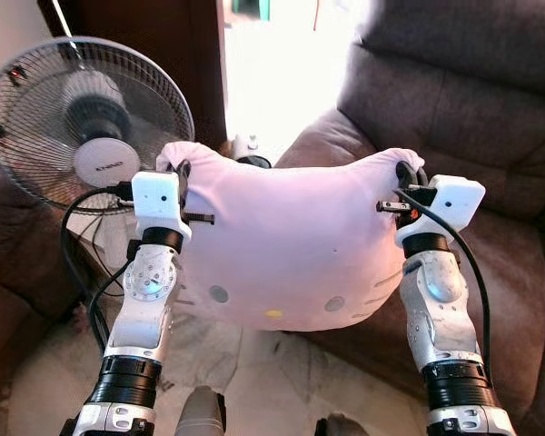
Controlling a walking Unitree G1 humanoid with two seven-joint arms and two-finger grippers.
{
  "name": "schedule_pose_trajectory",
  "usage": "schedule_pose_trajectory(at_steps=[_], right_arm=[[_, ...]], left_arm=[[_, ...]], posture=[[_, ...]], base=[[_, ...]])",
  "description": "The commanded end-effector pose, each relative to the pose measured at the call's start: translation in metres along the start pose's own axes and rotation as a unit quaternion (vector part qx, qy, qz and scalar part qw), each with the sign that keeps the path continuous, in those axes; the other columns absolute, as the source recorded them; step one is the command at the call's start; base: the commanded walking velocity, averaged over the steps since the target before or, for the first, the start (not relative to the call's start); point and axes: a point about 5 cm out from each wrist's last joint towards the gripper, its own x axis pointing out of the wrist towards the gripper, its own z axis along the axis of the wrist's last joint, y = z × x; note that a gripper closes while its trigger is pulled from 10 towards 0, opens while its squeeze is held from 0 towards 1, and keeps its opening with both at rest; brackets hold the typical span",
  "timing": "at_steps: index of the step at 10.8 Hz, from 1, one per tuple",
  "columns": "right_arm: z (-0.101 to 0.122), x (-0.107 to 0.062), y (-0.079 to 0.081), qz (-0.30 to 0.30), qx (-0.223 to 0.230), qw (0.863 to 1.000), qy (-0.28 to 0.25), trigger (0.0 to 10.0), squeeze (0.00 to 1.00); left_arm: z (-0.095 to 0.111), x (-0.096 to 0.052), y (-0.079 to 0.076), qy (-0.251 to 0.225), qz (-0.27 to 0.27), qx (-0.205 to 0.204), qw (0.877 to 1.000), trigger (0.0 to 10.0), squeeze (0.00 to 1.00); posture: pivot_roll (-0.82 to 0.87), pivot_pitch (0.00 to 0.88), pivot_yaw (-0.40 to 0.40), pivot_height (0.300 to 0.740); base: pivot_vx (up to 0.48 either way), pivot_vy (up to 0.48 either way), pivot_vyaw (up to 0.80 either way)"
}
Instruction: Move the pillow to the sofa from floor
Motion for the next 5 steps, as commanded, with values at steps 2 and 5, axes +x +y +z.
schedule_pose_trajectory(at_steps=[2, 5], right_arm=[[0.0097, 0.0037, -0.0017, -0.007, 0.005, 1.000, -0.021, 10.0, 0.00], [0.0113, 0.0056, -0.0009, -0.004, 0.006, 1.000, -0.020, 10.0, 0.00]], left_arm=[[0.0117, 0.0061, -0.0024, -0.026, -0.006, 0.000, 1.000, 10.0, 0.00], [0.0096, 0.0057, -0.0020, -0.022, -0.005, 0.000, 1.000, 10.0, 0.00]], posture=[[0.08, 0.039, -0.043, 0.721], [0.08, 0.053, -0.046, 0.740]], base=[[0.000, 0.000, 0.00], [0.000, 0.000, 0.00]])
